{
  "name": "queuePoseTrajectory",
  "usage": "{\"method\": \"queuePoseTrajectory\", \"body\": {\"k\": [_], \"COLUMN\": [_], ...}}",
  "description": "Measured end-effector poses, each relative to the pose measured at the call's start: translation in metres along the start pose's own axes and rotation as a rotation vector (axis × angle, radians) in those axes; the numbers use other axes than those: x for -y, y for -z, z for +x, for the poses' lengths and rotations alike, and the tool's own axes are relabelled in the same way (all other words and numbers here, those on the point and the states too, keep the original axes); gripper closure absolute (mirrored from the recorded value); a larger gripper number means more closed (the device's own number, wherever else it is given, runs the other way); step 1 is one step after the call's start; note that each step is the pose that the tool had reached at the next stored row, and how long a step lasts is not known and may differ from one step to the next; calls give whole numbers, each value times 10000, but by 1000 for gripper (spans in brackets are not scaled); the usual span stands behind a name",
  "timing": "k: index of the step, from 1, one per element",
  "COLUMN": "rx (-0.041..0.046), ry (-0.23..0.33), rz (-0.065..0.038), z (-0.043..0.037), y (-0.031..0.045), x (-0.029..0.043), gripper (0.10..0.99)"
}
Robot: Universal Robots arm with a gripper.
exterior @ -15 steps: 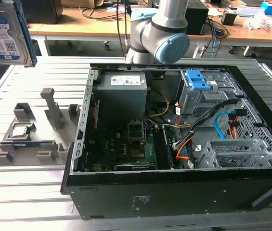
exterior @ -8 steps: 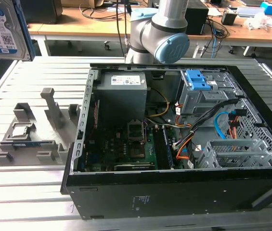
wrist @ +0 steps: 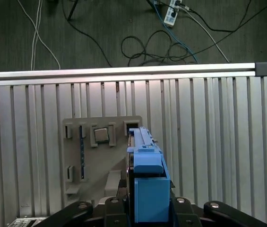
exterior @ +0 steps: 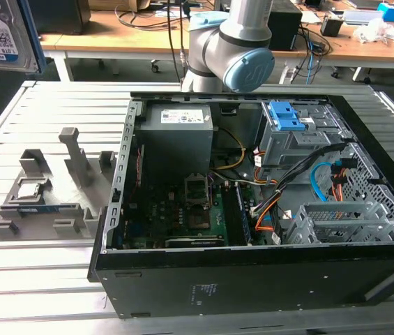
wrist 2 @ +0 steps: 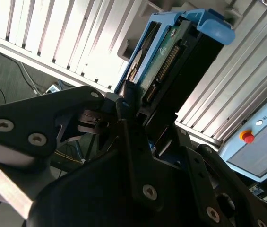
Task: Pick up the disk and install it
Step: 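Pick up the disk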
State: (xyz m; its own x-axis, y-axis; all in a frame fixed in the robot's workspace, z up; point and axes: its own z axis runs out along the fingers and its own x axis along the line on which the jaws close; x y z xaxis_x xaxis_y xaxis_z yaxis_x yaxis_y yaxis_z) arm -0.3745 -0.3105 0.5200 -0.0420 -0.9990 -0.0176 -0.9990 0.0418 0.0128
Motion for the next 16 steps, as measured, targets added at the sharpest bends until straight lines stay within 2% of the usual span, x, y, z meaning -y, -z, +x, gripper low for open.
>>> {"method": "queuePoseTrajectory", "body": {"k": [8, 10, 13, 16], "rx": [2, 1, 1, 2], "ry": [-2, -1, -1, -1], "rz": [1, 0, 0, 1], "z": [0, -1, -8, -14], "y": [1, 1, 3, 5], "x": [0, 19, 183, 315], "gripper": [722, 722, 722, 722]}}
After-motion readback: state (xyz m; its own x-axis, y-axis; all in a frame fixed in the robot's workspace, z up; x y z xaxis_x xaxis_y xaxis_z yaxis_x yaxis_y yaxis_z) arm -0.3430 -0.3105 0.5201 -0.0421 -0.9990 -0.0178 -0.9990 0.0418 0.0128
